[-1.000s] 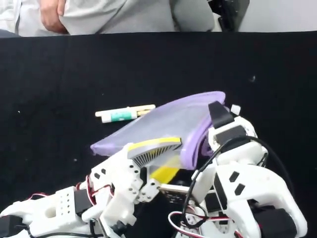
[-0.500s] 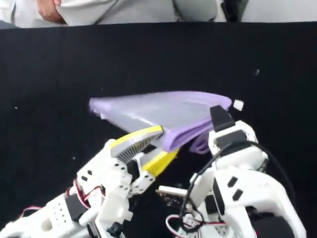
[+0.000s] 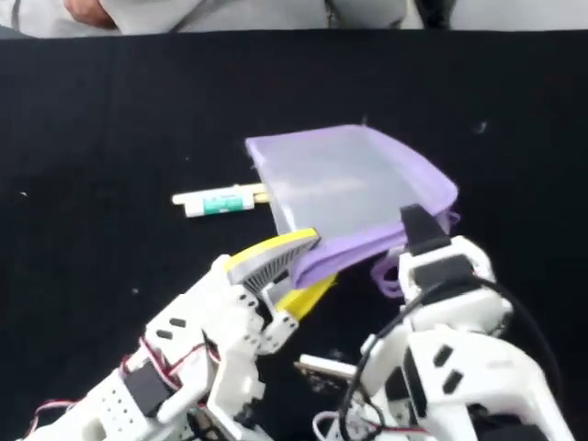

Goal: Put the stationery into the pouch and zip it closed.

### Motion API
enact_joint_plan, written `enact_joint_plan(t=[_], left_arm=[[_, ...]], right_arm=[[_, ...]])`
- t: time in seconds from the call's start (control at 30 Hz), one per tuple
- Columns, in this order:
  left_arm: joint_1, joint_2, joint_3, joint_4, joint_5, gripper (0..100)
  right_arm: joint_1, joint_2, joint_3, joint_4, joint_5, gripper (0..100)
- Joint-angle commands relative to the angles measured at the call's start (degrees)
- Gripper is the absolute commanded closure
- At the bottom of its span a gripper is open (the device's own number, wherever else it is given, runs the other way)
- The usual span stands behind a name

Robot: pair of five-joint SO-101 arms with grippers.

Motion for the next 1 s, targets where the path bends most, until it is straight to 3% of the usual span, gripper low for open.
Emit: enact_joint_plan(t=[0.0, 0.33, 0.5, 0.67, 0.83, 0.97], left_arm=[[-0.75, -0.62, 0.31, 0.00, 0.35, 79], [-5.05, -0.62, 0.31, -0.18, -2.90, 74], [-11.30, -0.62, 0.31, -0.18, -2.46, 74], [-20.00, -0.62, 0.31, -0.26, 5.27, 74], [-25.71, -0.70, -0.13, -0.26, 5.71, 74], [-30.29, -0.70, 0.22, -0.09, 5.89, 74]], right_arm=[[0.62, 0.75, -3.12, -0.44, -0.97, 98.7], [0.79, 0.75, -3.12, -0.44, -0.97, 98.7], [0.88, 0.75, -3.12, -0.79, -2.46, 98.7], [3.43, 0.84, -1.19, -5.36, -4.75, 98.7], [8.97, 0.84, 5.49, -13.27, -5.10, 98.7], [9.49, 0.84, 6.81, -15.74, -10.46, 98.7]])
